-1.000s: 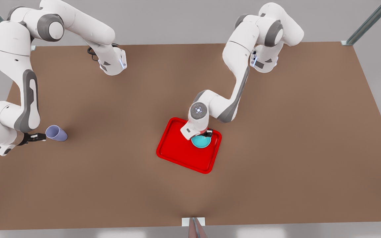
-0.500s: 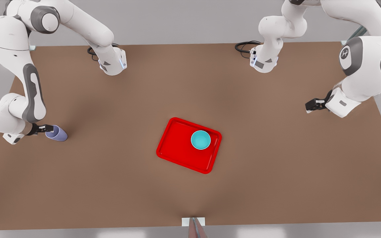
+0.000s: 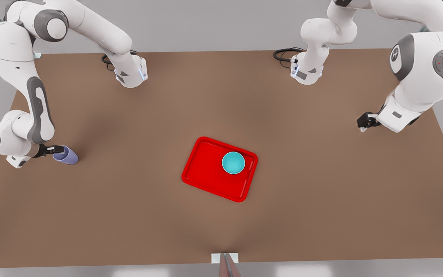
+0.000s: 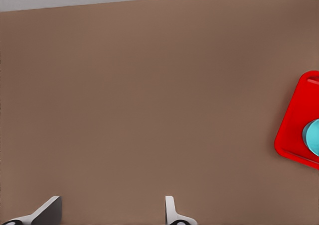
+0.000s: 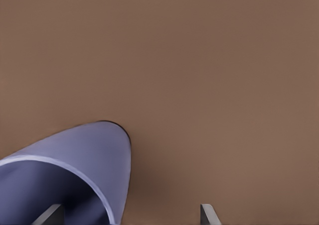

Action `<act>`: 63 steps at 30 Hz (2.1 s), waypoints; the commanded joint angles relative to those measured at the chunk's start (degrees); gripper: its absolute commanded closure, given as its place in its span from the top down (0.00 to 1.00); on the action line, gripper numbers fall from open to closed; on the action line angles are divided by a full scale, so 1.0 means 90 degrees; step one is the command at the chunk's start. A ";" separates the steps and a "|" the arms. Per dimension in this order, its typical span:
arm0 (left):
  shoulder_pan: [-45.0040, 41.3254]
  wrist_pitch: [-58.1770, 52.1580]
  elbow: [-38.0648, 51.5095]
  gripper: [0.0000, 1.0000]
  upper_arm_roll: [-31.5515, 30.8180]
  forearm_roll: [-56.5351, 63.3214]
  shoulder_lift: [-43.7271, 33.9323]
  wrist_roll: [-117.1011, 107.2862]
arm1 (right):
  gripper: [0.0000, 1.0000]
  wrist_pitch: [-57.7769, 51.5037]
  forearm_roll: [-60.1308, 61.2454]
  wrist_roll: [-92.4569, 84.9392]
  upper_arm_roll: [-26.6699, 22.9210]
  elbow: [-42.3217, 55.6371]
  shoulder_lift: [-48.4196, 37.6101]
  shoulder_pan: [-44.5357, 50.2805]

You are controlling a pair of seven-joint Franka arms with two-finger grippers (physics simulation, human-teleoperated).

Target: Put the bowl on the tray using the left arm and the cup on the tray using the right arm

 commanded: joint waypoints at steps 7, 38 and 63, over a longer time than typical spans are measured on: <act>0.0017 -0.0299 0.0256 1.00 -0.0025 -0.0083 0.0048 -0.0168 | 0.90 0.0039 0.0000 -0.0010 0.0000 0.0010 0.0119 0.0010; 0.0037 -0.0348 0.0227 1.00 -0.0005 -0.0112 0.0107 -0.0168 | 0.21 -0.0449 0.0059 0.0098 0.1416 0.0937 0.0255 0.1337; 0.0037 -0.0338 0.0236 1.00 -0.0005 -0.0141 0.0146 -0.0168 | 0.59 -0.1006 0.2510 0.2891 -0.1963 0.3731 0.2121 0.8565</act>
